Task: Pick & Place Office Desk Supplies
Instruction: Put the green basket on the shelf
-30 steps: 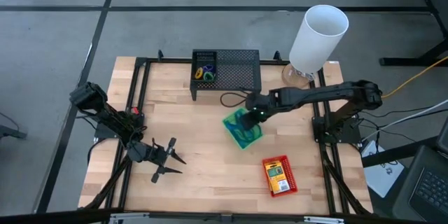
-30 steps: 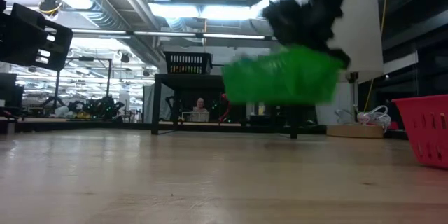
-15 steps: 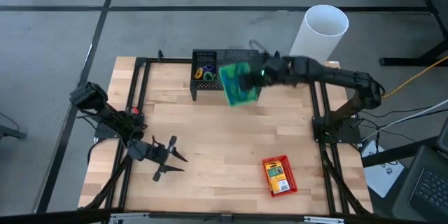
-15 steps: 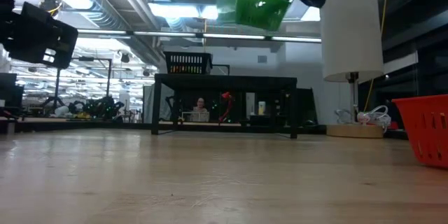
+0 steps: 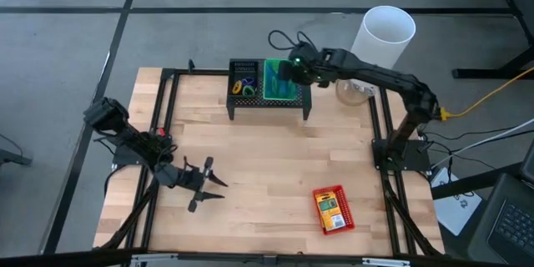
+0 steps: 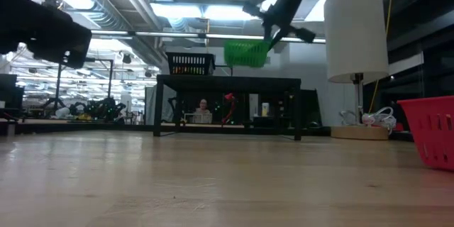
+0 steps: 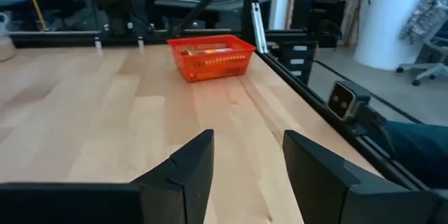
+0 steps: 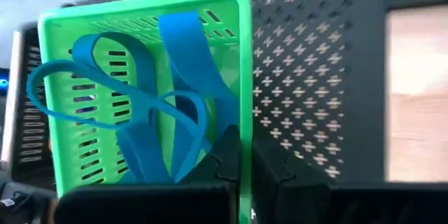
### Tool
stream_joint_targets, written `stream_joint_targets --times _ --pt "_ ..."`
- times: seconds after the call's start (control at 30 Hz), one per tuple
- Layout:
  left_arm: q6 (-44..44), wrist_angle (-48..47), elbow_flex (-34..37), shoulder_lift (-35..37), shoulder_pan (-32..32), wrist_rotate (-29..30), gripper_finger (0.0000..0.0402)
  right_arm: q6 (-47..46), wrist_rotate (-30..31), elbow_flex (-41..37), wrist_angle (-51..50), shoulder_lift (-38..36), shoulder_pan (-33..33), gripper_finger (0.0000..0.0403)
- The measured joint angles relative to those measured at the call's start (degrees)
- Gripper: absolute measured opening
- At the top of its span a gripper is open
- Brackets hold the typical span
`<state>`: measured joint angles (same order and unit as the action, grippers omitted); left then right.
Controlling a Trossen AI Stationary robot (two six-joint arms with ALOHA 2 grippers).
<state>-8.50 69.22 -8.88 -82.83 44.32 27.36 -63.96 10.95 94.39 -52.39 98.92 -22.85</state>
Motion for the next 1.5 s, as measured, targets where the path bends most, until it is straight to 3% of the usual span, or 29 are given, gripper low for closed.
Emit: stream_joint_targets --times 0.27,1.5 --pt "4.64 -0.34 -1.67 0.0 -1.96 -6.45 0.0168 0.15 -2.83 0.46 0.7 3.93 -2.88 0.001" --pt "3.77 -0.45 -1.76 0.0 -3.56 -9.1 0.0168 2.07 -5.75 0.56 7.25 5.93 -4.84 0.001"
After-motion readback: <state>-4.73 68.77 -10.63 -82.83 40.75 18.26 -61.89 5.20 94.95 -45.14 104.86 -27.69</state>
